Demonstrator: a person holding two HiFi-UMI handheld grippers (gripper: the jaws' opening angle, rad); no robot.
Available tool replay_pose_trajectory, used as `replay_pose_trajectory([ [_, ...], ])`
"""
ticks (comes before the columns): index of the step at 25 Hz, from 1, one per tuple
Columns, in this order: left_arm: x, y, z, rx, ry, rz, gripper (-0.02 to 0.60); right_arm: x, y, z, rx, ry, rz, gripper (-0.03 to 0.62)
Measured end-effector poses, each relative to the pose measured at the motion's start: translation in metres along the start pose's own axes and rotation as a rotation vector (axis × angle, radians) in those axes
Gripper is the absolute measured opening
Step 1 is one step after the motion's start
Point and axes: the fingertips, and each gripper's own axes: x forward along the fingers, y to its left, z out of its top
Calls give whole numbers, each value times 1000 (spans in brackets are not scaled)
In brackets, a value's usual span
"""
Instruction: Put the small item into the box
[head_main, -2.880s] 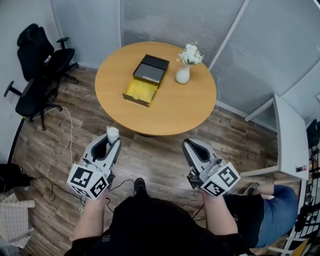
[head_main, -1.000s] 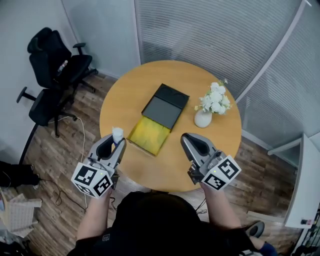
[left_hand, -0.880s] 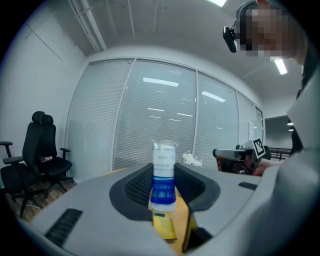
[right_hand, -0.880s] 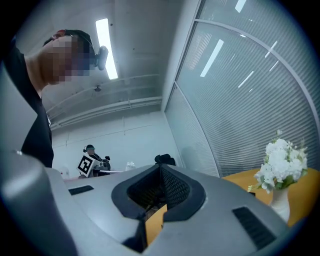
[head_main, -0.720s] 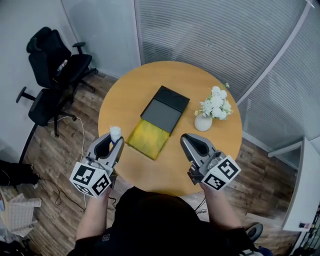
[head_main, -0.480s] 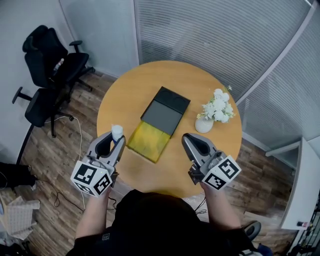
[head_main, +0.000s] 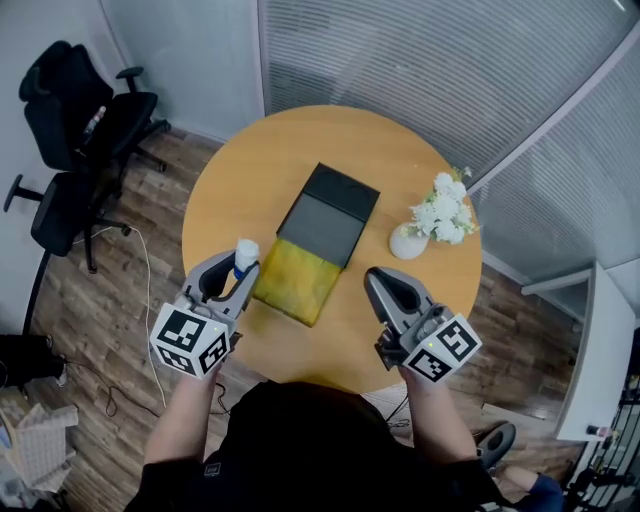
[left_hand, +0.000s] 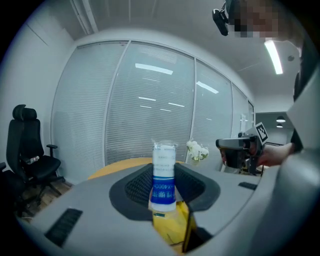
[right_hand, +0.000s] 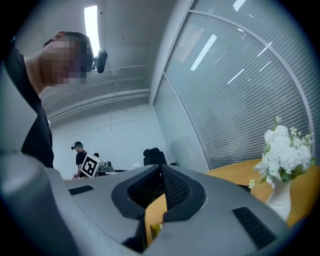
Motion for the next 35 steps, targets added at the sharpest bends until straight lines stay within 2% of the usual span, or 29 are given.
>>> replay_pose_trajectory([
  [16,77,1,-87,33,228,-127,137,0,-31,-47,98,61,-103,37],
  [21,97,-4,-123,112,316,-143,138,-6,-37,-70,135,83,-117,37],
  [24,107,-9,-146,104,363,-165,138,-11,-38,-83,145,101,-125,37],
  [30,127,-15,-197,102,518,-211,138,-21,-43,-100,176,111,-131,37],
  [35,133,-20,-236,171,655,-239,141,-28,-45,-107,193,110,-134,37],
])
